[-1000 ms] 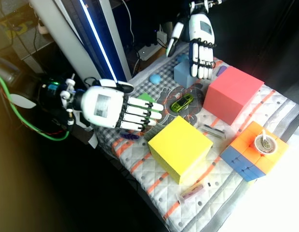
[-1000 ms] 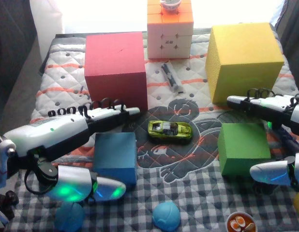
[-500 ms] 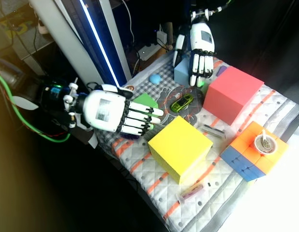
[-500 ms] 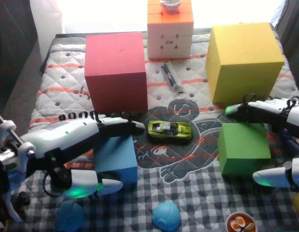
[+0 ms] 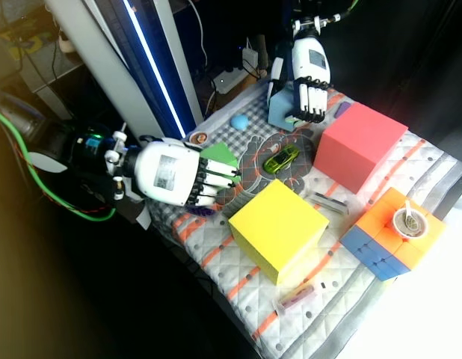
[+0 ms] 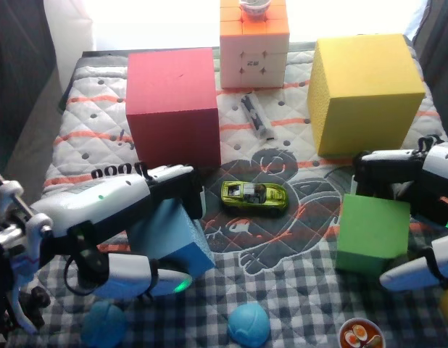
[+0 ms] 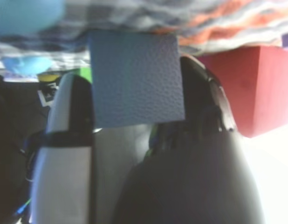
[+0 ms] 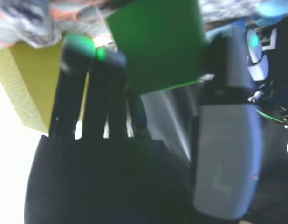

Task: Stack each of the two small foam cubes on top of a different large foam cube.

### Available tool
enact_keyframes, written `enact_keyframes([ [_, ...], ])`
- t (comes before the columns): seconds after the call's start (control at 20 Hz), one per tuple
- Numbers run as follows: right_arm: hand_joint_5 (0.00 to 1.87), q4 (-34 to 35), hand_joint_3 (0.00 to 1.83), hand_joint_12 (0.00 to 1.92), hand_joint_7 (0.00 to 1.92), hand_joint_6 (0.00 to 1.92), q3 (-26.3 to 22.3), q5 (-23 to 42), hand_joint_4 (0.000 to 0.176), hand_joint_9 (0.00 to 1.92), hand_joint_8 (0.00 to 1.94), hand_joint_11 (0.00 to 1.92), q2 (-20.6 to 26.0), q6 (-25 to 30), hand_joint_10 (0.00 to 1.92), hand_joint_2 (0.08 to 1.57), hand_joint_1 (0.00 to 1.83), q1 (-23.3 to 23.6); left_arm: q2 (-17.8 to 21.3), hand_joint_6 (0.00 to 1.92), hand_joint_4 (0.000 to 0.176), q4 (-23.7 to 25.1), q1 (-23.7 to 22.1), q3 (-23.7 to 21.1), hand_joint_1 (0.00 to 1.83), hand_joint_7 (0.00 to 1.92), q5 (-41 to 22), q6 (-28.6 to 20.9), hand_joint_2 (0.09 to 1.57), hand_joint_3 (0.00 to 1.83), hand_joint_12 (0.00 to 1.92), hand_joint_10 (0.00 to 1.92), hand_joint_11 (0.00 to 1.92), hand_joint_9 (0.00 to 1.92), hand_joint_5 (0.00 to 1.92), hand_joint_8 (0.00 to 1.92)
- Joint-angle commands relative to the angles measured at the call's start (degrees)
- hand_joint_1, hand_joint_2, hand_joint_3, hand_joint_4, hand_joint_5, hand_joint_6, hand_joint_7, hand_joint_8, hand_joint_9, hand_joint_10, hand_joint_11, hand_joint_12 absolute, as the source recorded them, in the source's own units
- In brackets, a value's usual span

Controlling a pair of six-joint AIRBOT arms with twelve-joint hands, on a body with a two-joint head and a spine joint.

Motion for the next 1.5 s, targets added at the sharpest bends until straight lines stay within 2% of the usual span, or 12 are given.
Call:
enact_keyframes([
  [0.0, 0.61, -0.67, 0.71, 1.92, 0.80, 1.59, -0.63, 6.09, 0.000, 0.78, 1.70, 0.77, 1.04, 0.27, 1.92, 0.96, 1.17, 1.38, 1.14, 1.72, 0.000, 1.23, -0.96, -0.47, 1.33, 0.12, -8.36, -0.24, 1.29, 0.00, 1.92, 1.86, 0.14, 0.08, 0.11, 1.74],
  [0.25, 0.61, -5.86, 0.55, 1.92, 0.82, 1.51, -1.73, 6.30, 0.000, 0.88, 1.59, 1.01, 4.95, 0.27, 1.85, 1.02, 1.18, 5.30, 4.14, 1.67, 0.002, 4.89, -4.86, -1.98, 1.36, 0.01, -10.18, -0.39, 1.25, 0.00, 1.90, 1.76, 0.07, 0.05, 0.06, 1.59],
  [0.45, 0.59, -9.72, 0.27, 1.92, 0.80, 1.44, -0.69, 6.10, 0.000, 0.77, 1.55, 0.88, 6.95, 0.27, 1.86, 1.15, 1.18, 9.53, 5.65, 1.65, 0.016, 7.58, -9.41, -1.83, 1.38, 0.05, -9.55, -0.42, 1.21, 0.00, 1.90, 1.80, 0.07, 0.10, 0.07, 1.70],
  [0.5, 0.54, -9.97, 0.61, 1.92, 0.69, 1.64, -0.55, 5.79, 0.000, 0.75, 1.57, 0.93, 7.08, 0.27, 1.78, 1.00, 1.31, 10.39, 5.69, 1.64, 0.026, 8.31, -11.19, -1.41, 1.38, 0.05, -8.03, -0.42, 1.20, 0.00, 1.90, 1.79, 0.21, 0.12, 0.12, 1.68],
  [0.7, 0.59, -11.91, 0.74, 1.92, 0.72, 1.67, 1.02, 0.59, 0.000, 0.81, 1.52, 1.00, 6.68, 0.27, 1.74, 0.92, 1.33, 15.81, 5.75, 1.63, 0.019, 8.84, -15.39, 0.07, 1.37, 0.06, -5.85, -0.41, 1.19, 0.00, 1.92, 1.88, 0.32, 0.17, 0.19, 1.71],
  [0.9, 0.55, -12.08, 0.35, 1.92, 0.61, 1.67, 3.33, -0.92, 0.000, 0.63, 1.59, 0.65, 5.08, 0.27, 1.73, 1.15, 1.29, 19.46, 5.66, 1.62, 0.000, 9.03, -19.53, 1.82, 1.42, 0.09, -3.98, -0.37, 1.14, 0.00, 1.92, 1.90, 0.51, 0.32, 0.16, 1.66],
  [0.95, 0.56, -12.06, 0.22, 1.92, 0.64, 1.67, 4.19, -1.44, 0.000, 0.53, 1.56, 0.63, 4.66, 0.27, 1.82, 1.22, 1.14, 20.71, 5.56, 1.52, 0.000, 9.13, -20.97, 2.44, 1.57, 0.10, -3.27, -0.32, 1.17, 0.02, 1.91, 1.64, 0.57, 0.58, 0.18, 1.55],
  [1.15, 0.53, -11.74, 0.09, 1.92, 0.60, 1.72, 6.68, -2.73, 0.014, 0.42, 1.61, 0.57, 3.05, 0.27, 1.91, 1.32, 1.07, 25.21, 4.69, 1.42, 0.000, 9.43, -25.23, 4.74, 1.58, 0.02, 0.15, 0.08, 1.17, 0.01, 1.86, 1.60, 0.56, 0.59, 0.17, 1.37],
  [1.2, 0.54, -10.95, 0.04, 1.92, 0.58, 1.72, 7.40, -3.27, 0.016, 0.42, 1.62, 0.46, 2.51, 0.27, 1.85, 1.34, 1.07, 26.43, 4.15, 1.43, 0.000, 9.36, -27.04, 5.34, 1.60, 0.15, 0.94, 1.17, 1.16, 0.00, 1.83, 1.49, 0.61, 0.70, 0.17, 1.43],
  [1.25, 0.58, -10.62, 0.02, 1.92, 0.56, 1.71, 7.80, -3.51, 0.000, 0.37, 1.58, 0.41, 2.31, 0.27, 1.79, 1.34, 1.08, 27.11, 3.68, 1.31, 0.000, 8.49, -28.41, 5.61, 1.39, 0.70, 1.43, 2.99, 1.15, 0.04, 1.87, 1.57, 0.94, 0.96, 0.22, 1.33],
  [1.35, 0.58, -8.45, 0.01, 1.92, 0.58, 1.67, 8.38, -4.08, 0.009, 0.38, 1.60, 0.42, 1.83, 0.27, 1.82, 1.34, 1.08, 28.43, 2.45, 1.28, 0.000, 6.03, -30.49, 6.00, 1.35, 0.84, 2.07, 7.96, 1.14, 0.04, 1.89, 1.60, 1.06, 1.05, 0.24, 1.25],
  [1.45, 0.59, -5.89, 0.01, 1.92, 0.56, 1.61, 9.38, -5.25, 0.015, 0.39, 1.68, 0.45, 0.86, 0.27, 1.91, 1.35, 1.08, 29.73, 1.37, 1.33, 0.000, 3.93, -31.05, 7.22, 1.31, 0.74, 2.15, 9.30, 1.21, 0.02, 1.89, 1.58, 0.86, 0.81, 0.21, 1.40],
])
